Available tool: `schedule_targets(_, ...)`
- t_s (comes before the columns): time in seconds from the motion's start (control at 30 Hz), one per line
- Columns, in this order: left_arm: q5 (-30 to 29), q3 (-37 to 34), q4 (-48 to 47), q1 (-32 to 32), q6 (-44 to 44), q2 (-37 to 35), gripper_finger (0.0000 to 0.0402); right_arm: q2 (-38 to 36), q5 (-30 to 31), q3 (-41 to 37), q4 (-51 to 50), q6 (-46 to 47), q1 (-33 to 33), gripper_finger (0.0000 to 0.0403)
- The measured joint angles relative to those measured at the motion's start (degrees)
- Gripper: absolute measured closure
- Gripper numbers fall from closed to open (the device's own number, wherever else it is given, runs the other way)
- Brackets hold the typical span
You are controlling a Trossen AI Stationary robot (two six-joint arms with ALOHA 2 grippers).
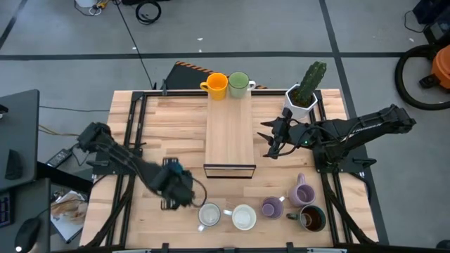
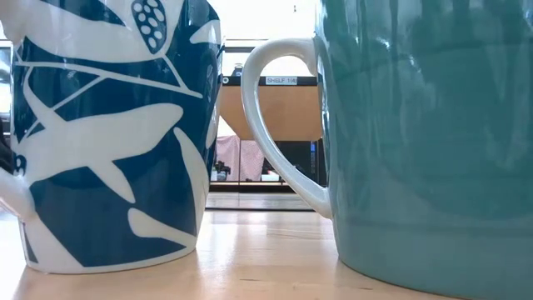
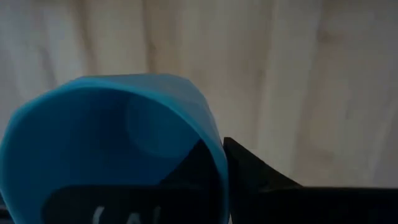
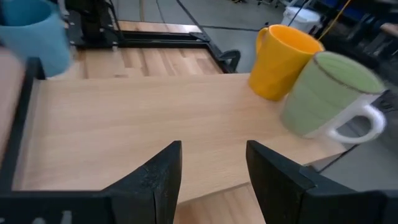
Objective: Place coffee mugs
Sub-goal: Put the blue mug on the shelf
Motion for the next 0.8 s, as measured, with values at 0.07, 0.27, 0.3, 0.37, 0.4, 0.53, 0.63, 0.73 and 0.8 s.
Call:
schedule_targets(0.07, -1.1, 0.0, 0.0, 3.1, 6.2, -2.2, 0.0373, 0.1, -1.4, 0.0, 0.0, 1.7, 0.0, 0.0218)
schedule_targets(0.27, -3.3, 0.0, -2.6, 14.3, 24.7, -6.6, 0.0373, 2.2, -4.9, 0.0, 0.3, 6.5, 1.7, 0.0218)
schedule_targets(0.3, -3.4, 0.0, -2.7, 16.4, 27.5, -7.1, 0.0373, 2.7, -4.9, 0.0, 0.3, 7.1, 2.2, 0.0218)
schedule_targets(0.37, -3.7, 0.0, -2.6, 20.6, 32.7, -7.7, 0.0373, 3.6, -4.6, 0.0, 0.3, 8.0, 3.1, 0.0218)
schedule_targets(0.4, -4.3, 0.1, -2.2, 22.5, 35.0, -7.8, 0.0373, 4.0, -4.0, 0.0, 0.3, 8.2, 3.5, 0.0218)
schedule_targets(0.53, -8.2, 2.6, 0.1, 28.6, 42.7, -7.7, 0.0373, 4.8, -1.5, 0.0, -0.3, 9.3, 4.4, 0.0218)
schedule_targets(0.63, -8.5, 6.1, 2.4, 31.3, 48.1, -7.7, 0.0373, 4.8, -0.5, 0.0, -0.4, 9.7, 4.5, 0.0218)
schedule_targets(0.73, -7.7, 9.7, 5.1, 33.6, 50.6, -7.6, 0.0371, 4.7, -0.3, 0.0, -0.1, 9.4, 4.5, 0.0218)
schedule_targets(0.8, -5.9, 11.8, 6.5, 35.1, 51.5, -6.9, 0.0370, 4.7, -0.3, 0.0, -0.2, 9.2, 4.5, 0.0218)
